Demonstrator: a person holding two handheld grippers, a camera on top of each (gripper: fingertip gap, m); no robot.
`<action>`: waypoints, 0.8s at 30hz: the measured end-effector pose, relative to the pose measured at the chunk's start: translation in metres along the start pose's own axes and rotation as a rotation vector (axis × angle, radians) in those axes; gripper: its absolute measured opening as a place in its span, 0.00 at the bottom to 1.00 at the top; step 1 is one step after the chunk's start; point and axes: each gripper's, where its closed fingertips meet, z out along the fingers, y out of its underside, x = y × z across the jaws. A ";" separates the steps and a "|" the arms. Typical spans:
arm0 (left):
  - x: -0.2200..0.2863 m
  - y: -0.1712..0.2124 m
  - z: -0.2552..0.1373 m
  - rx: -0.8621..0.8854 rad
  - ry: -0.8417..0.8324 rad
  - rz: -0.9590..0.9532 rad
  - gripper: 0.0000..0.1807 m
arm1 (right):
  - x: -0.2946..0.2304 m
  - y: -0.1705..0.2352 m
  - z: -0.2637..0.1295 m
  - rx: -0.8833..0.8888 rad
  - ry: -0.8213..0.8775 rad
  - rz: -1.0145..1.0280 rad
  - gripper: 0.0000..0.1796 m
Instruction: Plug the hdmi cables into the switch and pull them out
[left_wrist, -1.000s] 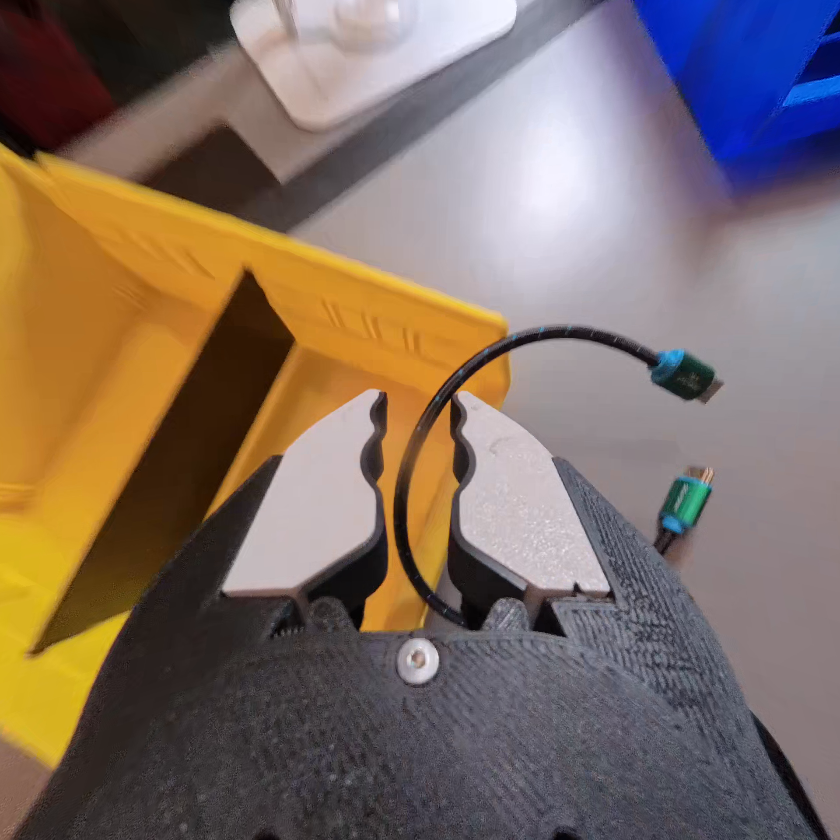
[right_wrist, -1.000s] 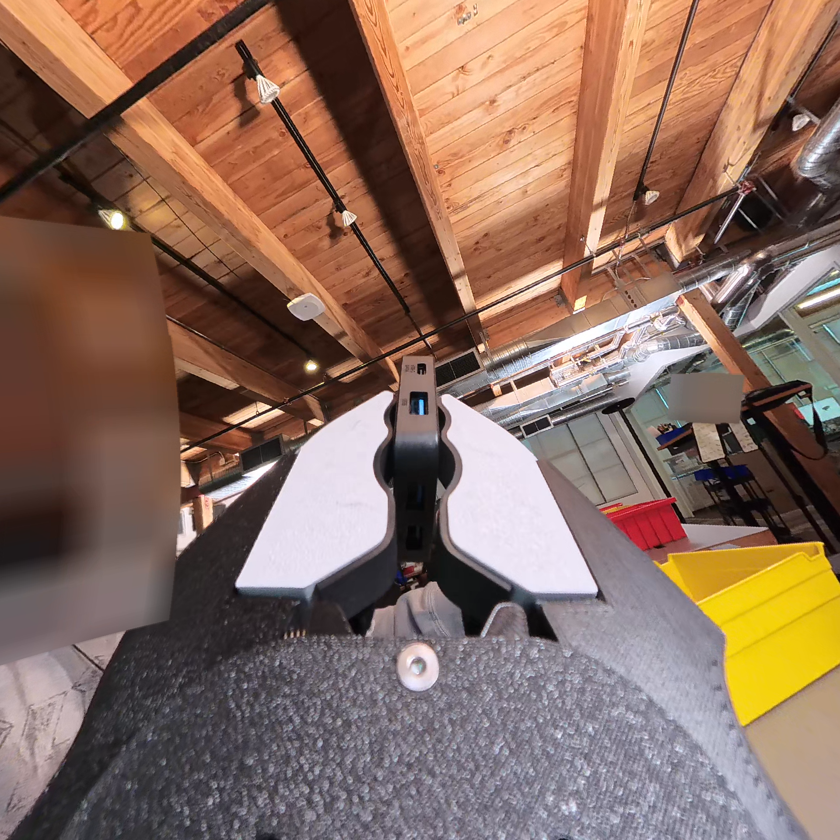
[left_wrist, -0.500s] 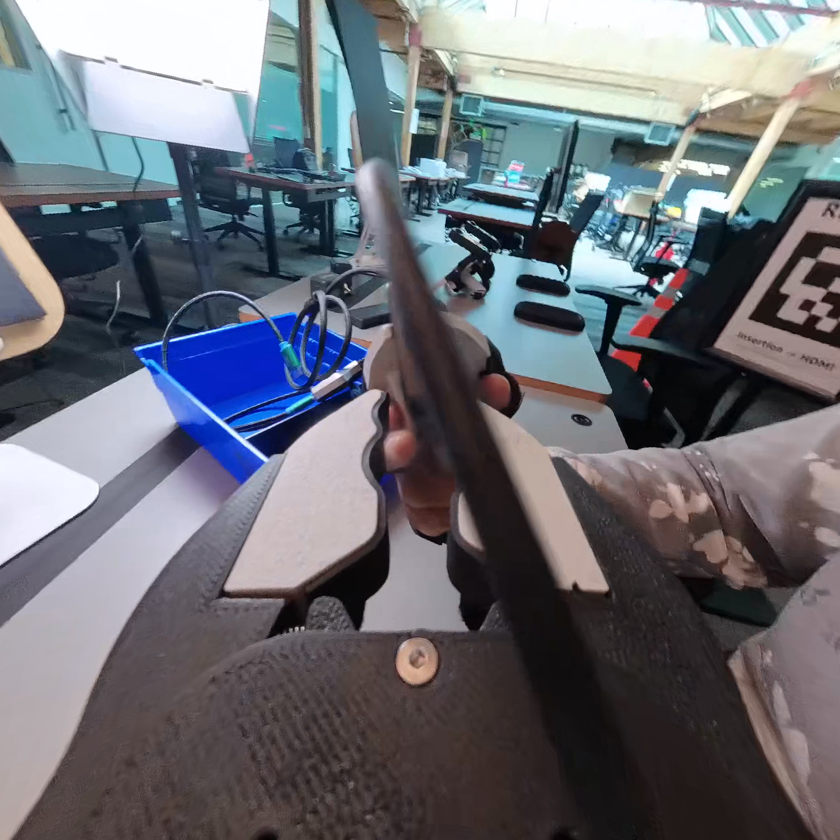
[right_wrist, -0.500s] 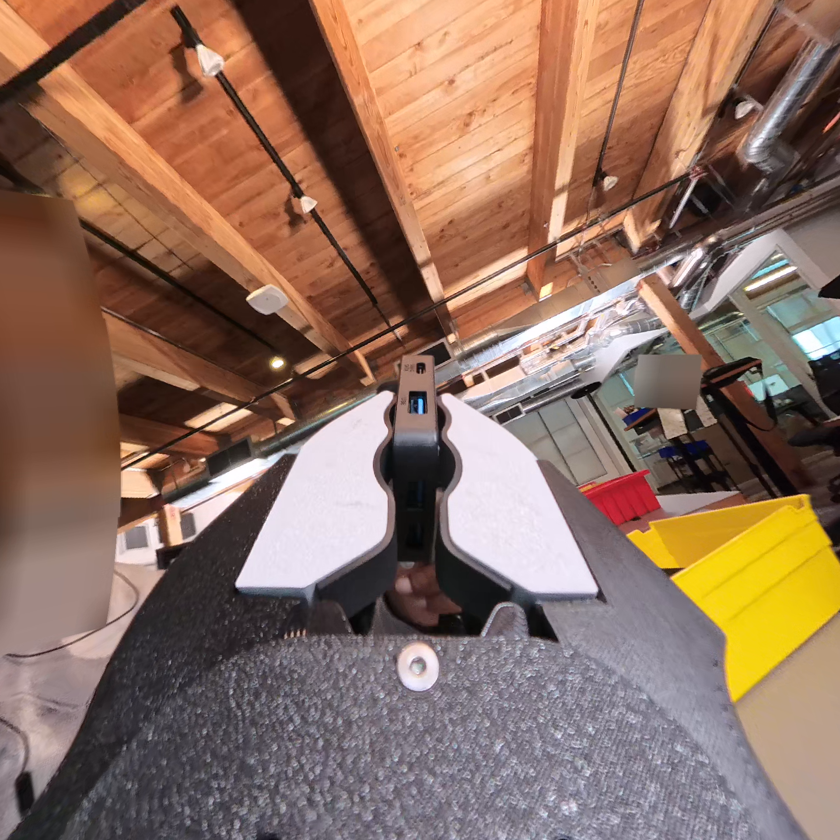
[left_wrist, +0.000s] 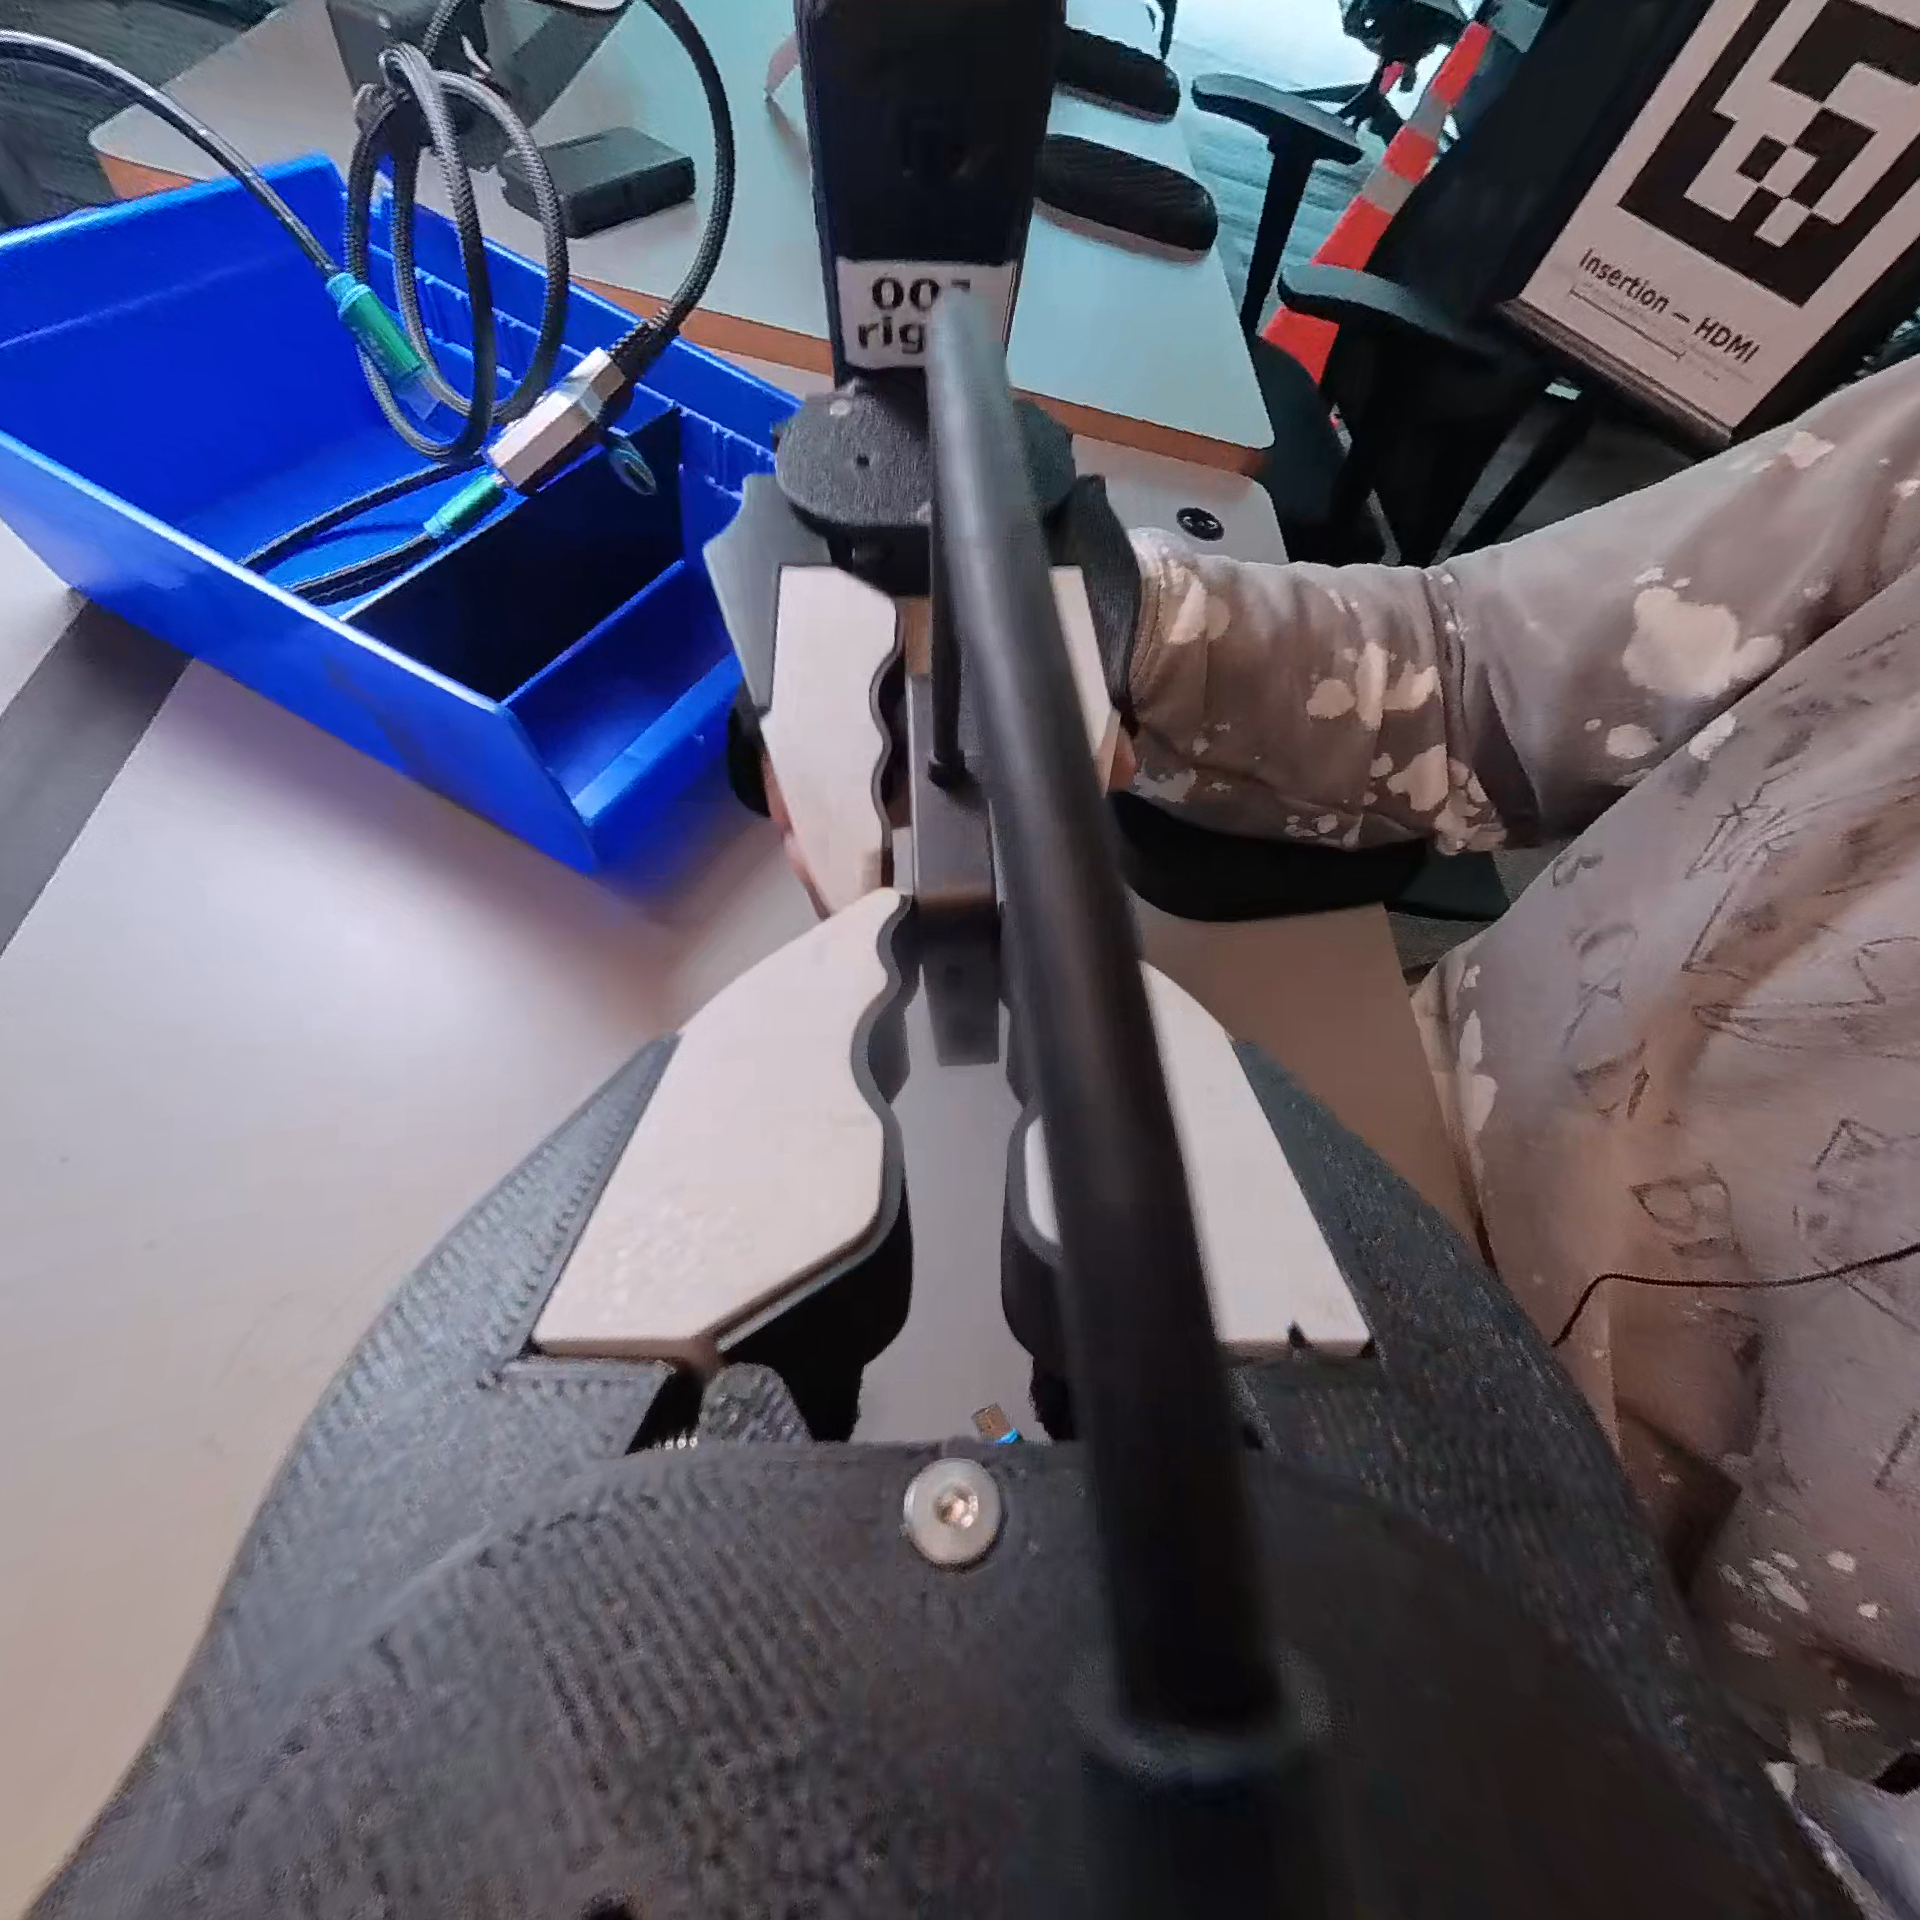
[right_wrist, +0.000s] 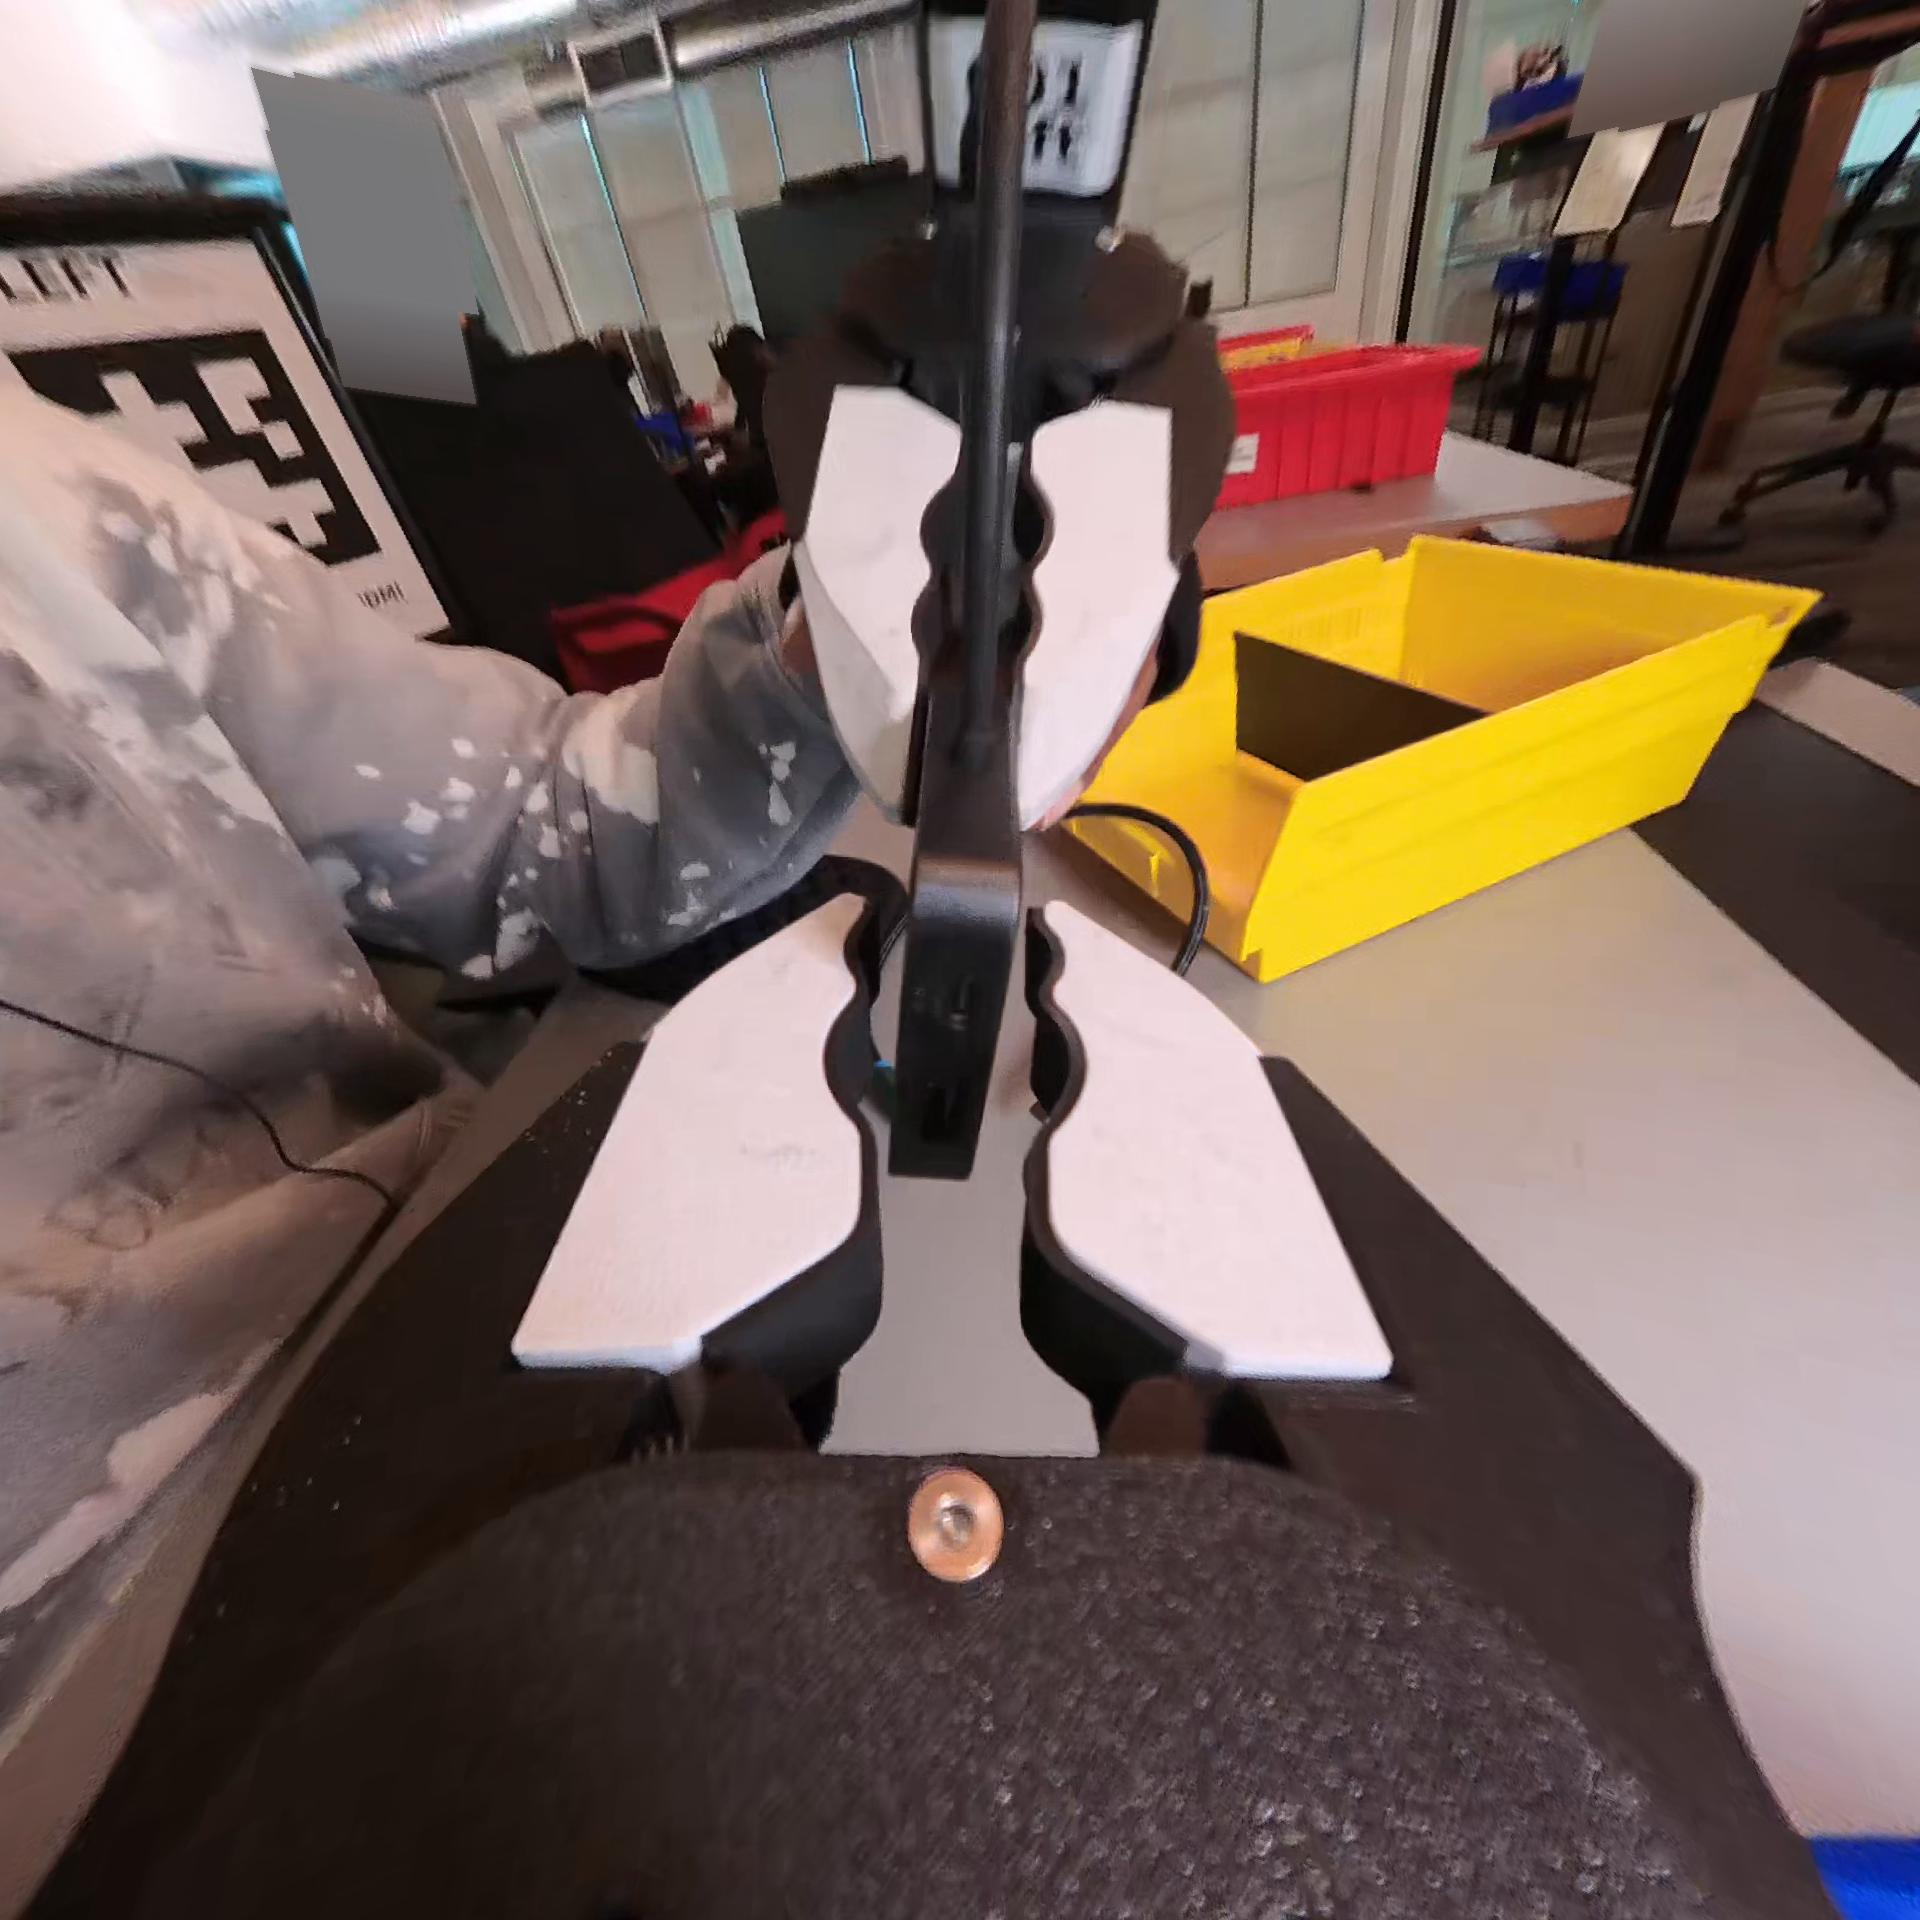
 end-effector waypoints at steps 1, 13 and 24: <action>0.001 0.001 0.001 -0.010 0.006 0.002 0.08 | -0.001 0.001 0.003 0.006 -0.012 0.004 0.11; -0.003 0.004 -0.001 0.011 0.010 0.007 0.09 | 0.003 -0.002 0.008 0.098 -0.011 0.035 0.08; -0.056 0.068 -0.026 -0.280 -0.273 0.096 0.16 | 0.017 -0.053 -0.068 0.459 0.032 0.086 0.07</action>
